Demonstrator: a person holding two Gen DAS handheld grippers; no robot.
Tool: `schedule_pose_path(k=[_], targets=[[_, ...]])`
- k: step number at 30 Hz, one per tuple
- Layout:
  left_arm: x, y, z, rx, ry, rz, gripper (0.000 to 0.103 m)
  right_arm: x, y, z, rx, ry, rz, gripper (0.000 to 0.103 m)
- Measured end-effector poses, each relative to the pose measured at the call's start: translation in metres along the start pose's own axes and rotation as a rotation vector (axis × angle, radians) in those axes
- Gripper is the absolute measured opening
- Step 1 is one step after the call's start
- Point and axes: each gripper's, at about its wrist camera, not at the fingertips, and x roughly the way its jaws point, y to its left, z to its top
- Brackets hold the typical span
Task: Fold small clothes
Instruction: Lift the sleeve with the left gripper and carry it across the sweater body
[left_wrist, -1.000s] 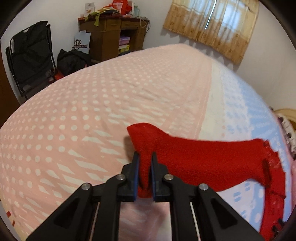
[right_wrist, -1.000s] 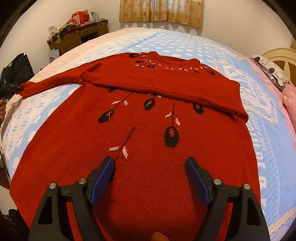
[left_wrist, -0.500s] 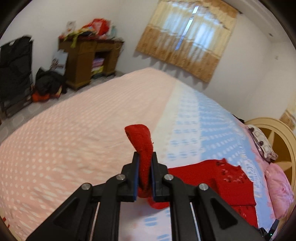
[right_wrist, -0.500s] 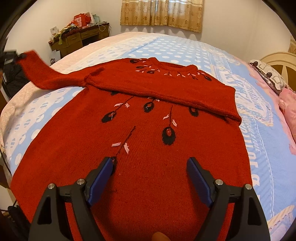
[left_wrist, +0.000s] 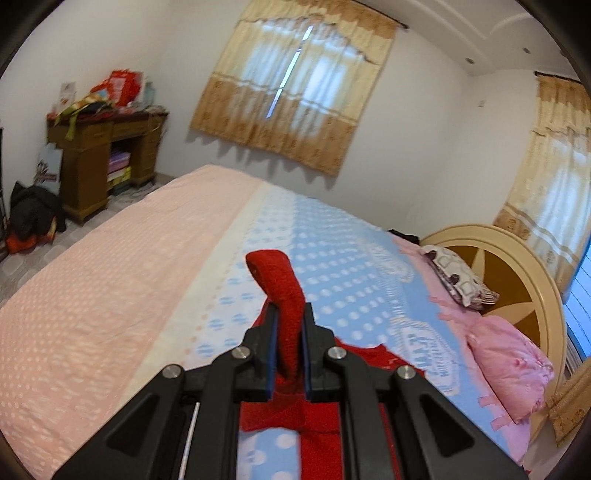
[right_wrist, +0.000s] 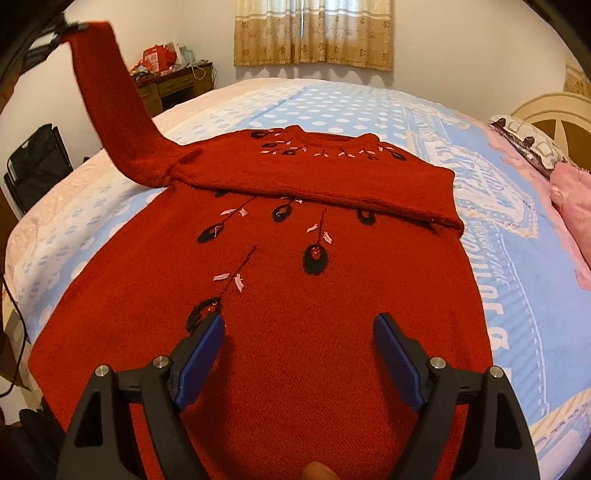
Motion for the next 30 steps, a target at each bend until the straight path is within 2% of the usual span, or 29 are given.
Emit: schedule_pose_path(k=[7, 19, 24, 30], targets=[[0.014, -0.049, 0.006, 0.07, 0.003, -0.047, 0.011, -0.006, 0.001, -0.002, -0.009, -0.035, 0.003, 0.083], [0.064, -0.147, -0.015, 0.167, 0.084, -0.132, 0.011, -0.012, -0.01, -0.01, 0.033, -0.048, 0.046, 0.083], [0.095, -0.188, -0.033, 0.195, 0.13, -0.162, 0.011, -0.011, -0.014, -0.013, 0.056, -0.039, 0.066, 0.083], [0.14, -0.227, -0.068, 0.225, 0.224, -0.177, 0.011, -0.008, -0.016, -0.015, 0.079, -0.029, 0.079, 0.083]])
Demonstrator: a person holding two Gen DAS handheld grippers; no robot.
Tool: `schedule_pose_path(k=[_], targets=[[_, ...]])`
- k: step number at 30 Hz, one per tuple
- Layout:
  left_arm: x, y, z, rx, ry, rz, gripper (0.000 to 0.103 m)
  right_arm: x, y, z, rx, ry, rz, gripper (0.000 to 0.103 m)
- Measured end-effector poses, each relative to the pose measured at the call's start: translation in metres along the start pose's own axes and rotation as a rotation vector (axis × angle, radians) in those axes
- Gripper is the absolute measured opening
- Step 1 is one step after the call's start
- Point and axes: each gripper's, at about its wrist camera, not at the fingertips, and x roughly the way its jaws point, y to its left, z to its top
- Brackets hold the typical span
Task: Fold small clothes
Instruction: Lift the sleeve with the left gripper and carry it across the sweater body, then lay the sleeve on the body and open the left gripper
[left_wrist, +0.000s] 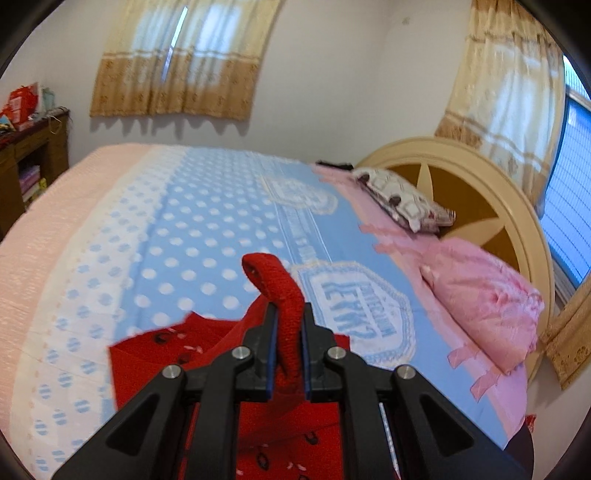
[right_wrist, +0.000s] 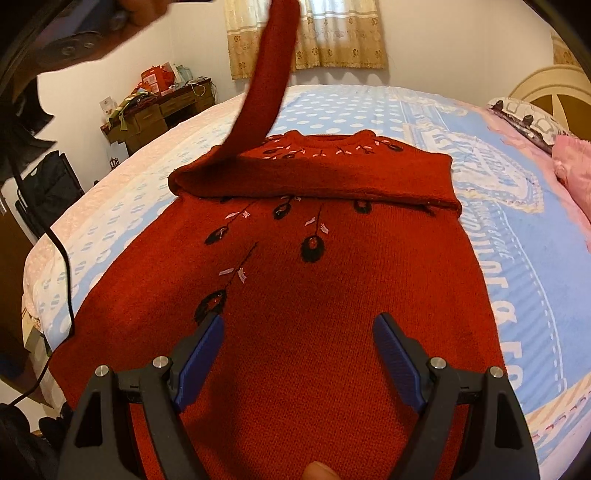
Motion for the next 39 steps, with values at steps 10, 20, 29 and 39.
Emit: schedule_pose_path(k=[10, 20, 29, 39], targets=[[0.084, -0.052, -0.045, 0.094, 0.147, 0.018, 0.011, 0.005, 0.001, -0.002, 0.002, 0.022, 0.011, 0.083], [0.127, -0.08, -0.08, 0.18, 0.272, 0.0, 0.028, 0.005, 0.003, -0.005, -0.009, 0.013, 0.004, 0.083], [0.057, -0.036, -0.09, 0.322, 0.134, 0.065, 0.071, 0.006, 0.003, -0.004, -0.018, 0.017, 0.012, 0.083], [0.004, 0.112, -0.155, 0.336, 0.159, 0.349, 0.078, 0.001, -0.004, -0.004, 0.033, 0.0, 0.033, 0.083]])
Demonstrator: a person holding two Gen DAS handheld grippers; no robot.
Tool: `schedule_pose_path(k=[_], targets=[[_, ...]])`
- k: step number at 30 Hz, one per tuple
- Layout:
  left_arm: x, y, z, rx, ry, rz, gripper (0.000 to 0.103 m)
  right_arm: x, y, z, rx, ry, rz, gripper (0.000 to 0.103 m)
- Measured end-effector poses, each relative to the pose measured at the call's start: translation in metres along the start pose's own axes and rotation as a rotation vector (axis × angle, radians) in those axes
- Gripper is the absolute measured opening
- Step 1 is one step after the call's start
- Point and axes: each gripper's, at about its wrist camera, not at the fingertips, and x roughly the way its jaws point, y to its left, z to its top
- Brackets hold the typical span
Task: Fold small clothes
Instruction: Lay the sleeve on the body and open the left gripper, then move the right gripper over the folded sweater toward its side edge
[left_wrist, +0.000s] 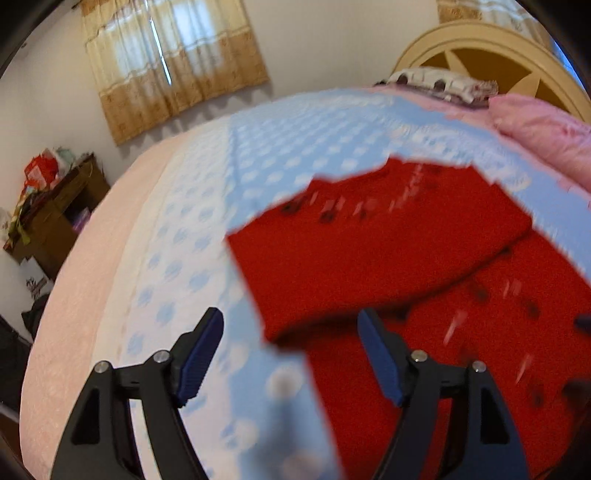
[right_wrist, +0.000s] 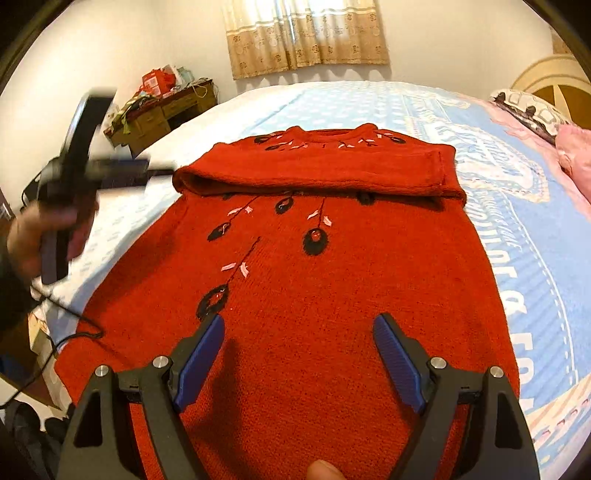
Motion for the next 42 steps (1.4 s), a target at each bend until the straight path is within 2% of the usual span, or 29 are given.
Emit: schedule_pose_path(k=[2, 6, 8, 9, 10, 13, 14, 16, 18, 22, 25, 27, 31, 34, 36, 39, 42], targets=[[0.01, 0.002, -0.011, 0.009, 0.034, -0.009, 0.078, -0.006, -0.002, 0.002, 0.025, 0.011, 0.007, 0.083], [0.022, -0.003, -0.008, -0.005, 0.01, -0.003, 0.078, -0.02, -0.003, 0.009, 0.017, 0.056, -0.022, 0.083], [0.025, -0.002, -0.006, -0.02, -0.004, -0.025, 0.082, -0.03, -0.008, 0.017, 0.012, 0.052, -0.051, 0.083], [0.033, -0.005, -0.001, -0.026, -0.002, -0.029, 0.088, -0.036, -0.011, 0.024, 0.01, 0.047, -0.069, 0.083], [0.036, -0.001, -0.005, -0.031, 0.005, -0.016, 0.091, -0.041, -0.015, 0.029, 0.01, 0.038, -0.085, 0.083], [0.062, 0.01, -0.005, -0.06, 0.049, 0.101, 0.091, -0.051, -0.027, 0.049, 0.026, 0.011, -0.127, 0.083], [0.067, 0.017, -0.006, -0.087, 0.073, 0.109, 0.093, -0.053, -0.031, 0.055, 0.034, 0.005, -0.132, 0.083], [0.066, 0.033, -0.012, -0.174, 0.074, 0.061, 0.099, -0.054, -0.045, 0.071, 0.062, -0.014, -0.146, 0.083], [0.063, 0.04, -0.017, -0.212, 0.069, 0.054, 0.102, -0.049, -0.059, 0.086, 0.09, -0.023, -0.165, 0.083], [0.065, 0.036, -0.025, -0.212, 0.061, 0.035, 0.102, -0.023, -0.093, 0.117, 0.181, -0.009, -0.176, 0.083], [0.066, 0.037, -0.026, -0.219, 0.063, 0.023, 0.103, 0.013, -0.113, 0.138, 0.206, 0.031, -0.216, 0.074], [0.067, 0.039, -0.027, -0.232, 0.063, 0.006, 0.103, 0.032, -0.123, 0.146, 0.229, 0.062, -0.209, 0.065], [0.07, 0.042, -0.026, -0.25, 0.063, -0.011, 0.103, 0.068, -0.134, 0.155, 0.237, 0.114, -0.21, 0.061], [0.069, 0.041, -0.027, -0.249, 0.06, -0.009, 0.103, 0.089, -0.131, 0.154, 0.228, 0.161, -0.168, 0.053], [0.069, 0.04, -0.027, -0.247, 0.059, -0.006, 0.103, 0.102, -0.129, 0.153, 0.199, 0.195, -0.204, 0.039], [0.069, 0.041, -0.027, -0.249, 0.06, -0.009, 0.103, 0.105, -0.126, 0.153, 0.163, 0.196, -0.242, 0.012], [0.07, 0.041, -0.027, -0.258, 0.061, -0.016, 0.103, 0.086, -0.125, 0.16, 0.148, 0.131, -0.248, 0.008]])
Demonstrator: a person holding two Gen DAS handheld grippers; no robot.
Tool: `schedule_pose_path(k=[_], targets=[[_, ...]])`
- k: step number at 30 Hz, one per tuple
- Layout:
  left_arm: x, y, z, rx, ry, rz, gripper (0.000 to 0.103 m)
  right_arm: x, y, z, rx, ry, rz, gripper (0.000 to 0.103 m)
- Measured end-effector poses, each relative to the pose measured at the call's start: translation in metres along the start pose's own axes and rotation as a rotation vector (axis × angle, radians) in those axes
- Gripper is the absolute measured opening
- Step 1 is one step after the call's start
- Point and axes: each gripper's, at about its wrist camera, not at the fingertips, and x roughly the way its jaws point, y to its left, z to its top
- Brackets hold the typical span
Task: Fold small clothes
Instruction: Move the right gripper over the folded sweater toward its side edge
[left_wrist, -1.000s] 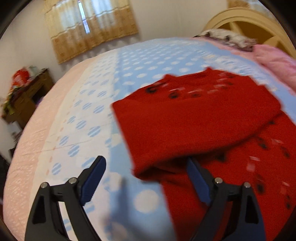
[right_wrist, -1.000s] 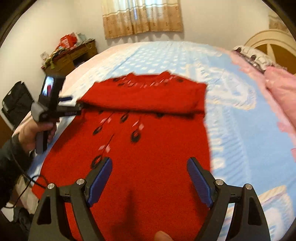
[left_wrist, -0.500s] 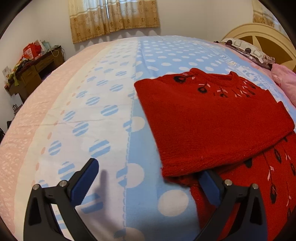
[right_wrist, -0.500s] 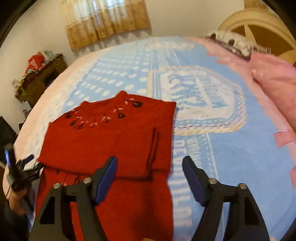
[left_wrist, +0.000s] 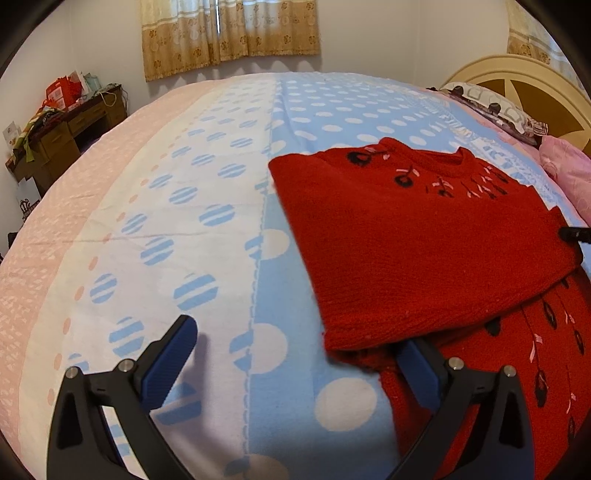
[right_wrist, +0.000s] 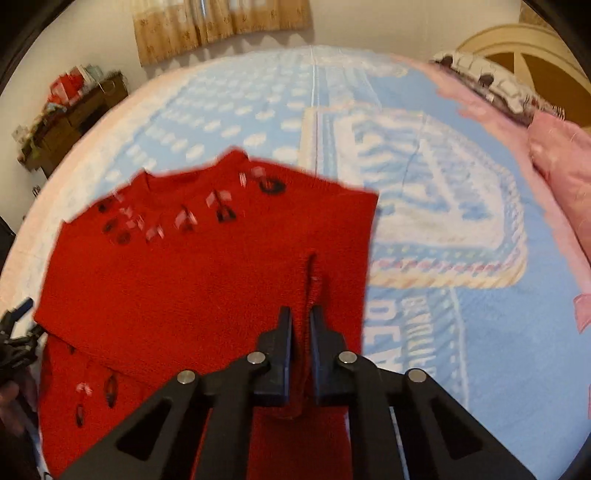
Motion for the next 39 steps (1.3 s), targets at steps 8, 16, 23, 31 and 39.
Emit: schedule_pose_path(k=[8, 16, 23, 31, 39], targets=[[0.001, 0.002, -0.001, -0.007, 0.006, -0.01, 0.103, -0.021, -0.017, 0.018, 0.032, -0.084, -0.071, 0.007], [-0.002, 0.003, -0.001, -0.009, -0.001, -0.007, 0.103, 0.032, -0.035, -0.001, 0.091, 0.046, -0.072, 0.008], [-0.049, 0.008, -0.003, -0.016, -0.094, -0.021, 0.103, -0.014, -0.029, -0.003, 0.061, -0.046, -0.037, 0.058], [-0.034, 0.014, 0.032, -0.061, -0.095, 0.022, 0.103, 0.0, 0.021, -0.006, -0.052, -0.033, 0.073, 0.058], [0.007, 0.012, 0.015, -0.057, 0.007, 0.052, 0.103, 0.015, 0.028, -0.021, -0.084, -0.016, 0.012, 0.058]])
